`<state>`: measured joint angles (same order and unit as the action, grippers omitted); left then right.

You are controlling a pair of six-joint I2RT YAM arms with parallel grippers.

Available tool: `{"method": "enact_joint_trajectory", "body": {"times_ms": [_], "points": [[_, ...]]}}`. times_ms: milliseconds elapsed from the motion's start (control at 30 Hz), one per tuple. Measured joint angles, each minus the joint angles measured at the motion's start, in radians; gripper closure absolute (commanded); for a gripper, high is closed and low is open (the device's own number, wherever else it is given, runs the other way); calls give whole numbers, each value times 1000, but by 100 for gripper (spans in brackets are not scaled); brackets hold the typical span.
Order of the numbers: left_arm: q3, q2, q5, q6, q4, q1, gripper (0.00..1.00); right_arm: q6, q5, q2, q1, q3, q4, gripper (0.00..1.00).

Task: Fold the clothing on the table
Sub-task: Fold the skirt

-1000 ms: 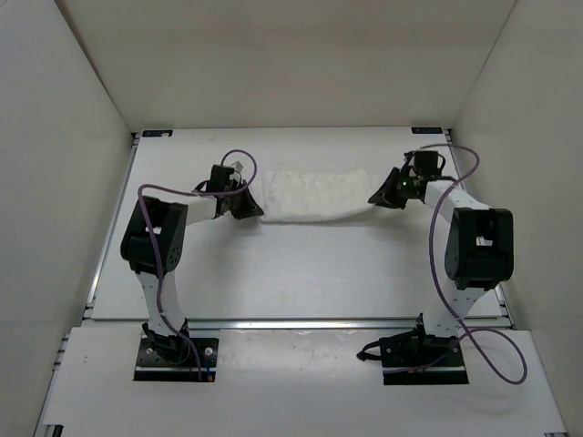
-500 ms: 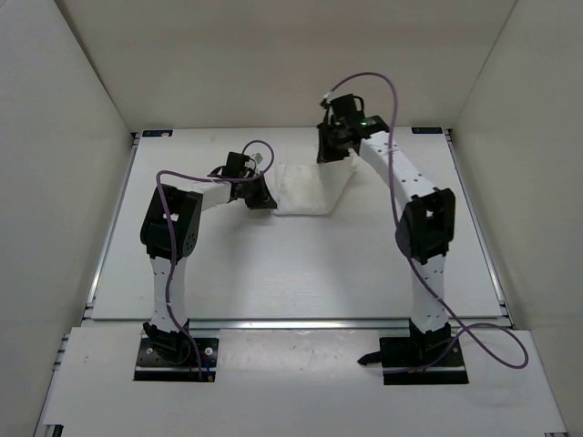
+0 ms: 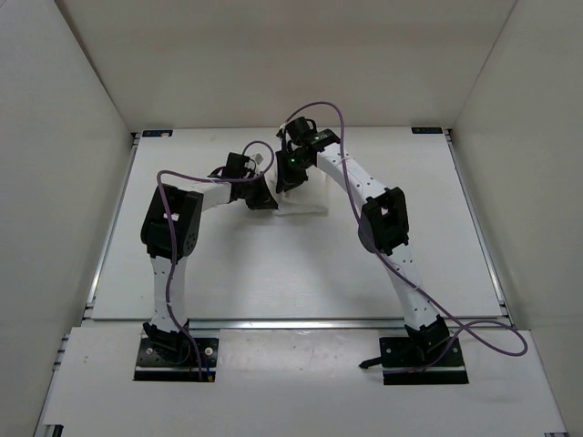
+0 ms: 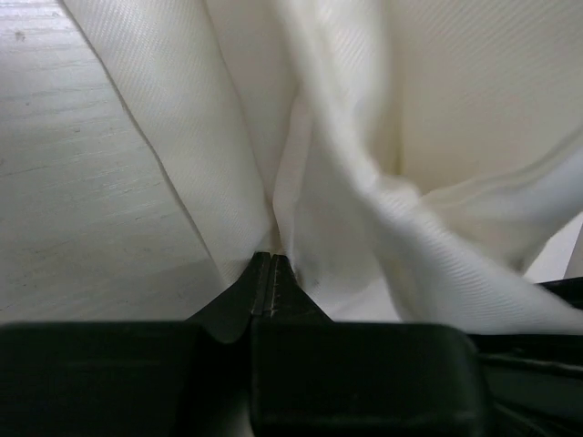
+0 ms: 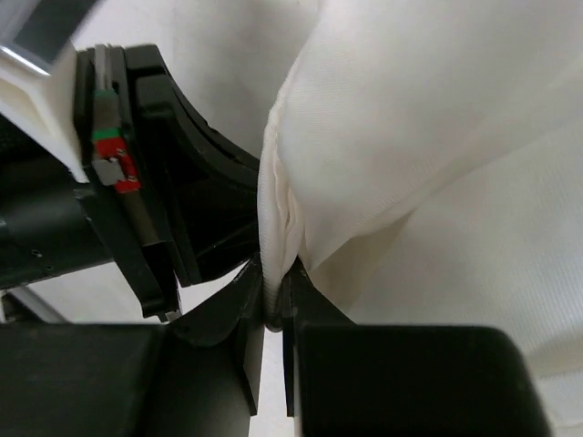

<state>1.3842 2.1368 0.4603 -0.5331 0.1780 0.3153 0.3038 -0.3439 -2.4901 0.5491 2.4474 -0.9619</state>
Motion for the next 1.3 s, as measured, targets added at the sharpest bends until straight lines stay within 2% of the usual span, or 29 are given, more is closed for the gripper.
{"method": "enact_joint_trajectory", "body": {"times_ms": [100,167,200,300,400,467,533,567,600,700,767,1033,1167,1200,1300], "points": [[-8,0,5,-11,-14,-7,100,29,-40,-14,1,0,-25,100],[-20,-1,13,-20,-34,-11,99,41,-48,-14,1,0,-40,92],[-26,-1,19,-26,-44,-12,97,45,-55,-14,3,0,-40,84],[-53,-7,32,-40,-80,-19,84,55,-77,-14,11,-7,-40,76],[-94,-24,50,-59,-120,-32,67,47,-98,-21,20,6,-53,69],[-125,-44,60,-71,-144,-39,63,32,-119,-35,26,55,-71,64],[-164,-70,63,-85,-160,-51,55,16,-134,-43,34,127,-88,64],[-181,-84,64,-89,-163,-58,51,11,-142,-42,40,161,-89,64],[-197,-100,64,-94,-165,-64,37,9,-150,-34,43,185,-85,64],[-251,-156,75,-109,-185,-84,23,6,-160,22,53,207,-79,63],[-303,-194,74,-113,-200,-97,1,2,-154,67,58,206,-89,62],[-525,-366,101,-150,-265,-163,1,-27,-95,173,46,217,-139,63],[-584,-431,81,-152,-252,-177,1,-26,-48,162,33,220,-161,85],[-599,-454,77,-151,-248,-180,1,-22,-37,153,30,226,-163,98],[-638,-537,75,-148,-236,-196,1,-20,-19,124,16,244,-175,100]]}}
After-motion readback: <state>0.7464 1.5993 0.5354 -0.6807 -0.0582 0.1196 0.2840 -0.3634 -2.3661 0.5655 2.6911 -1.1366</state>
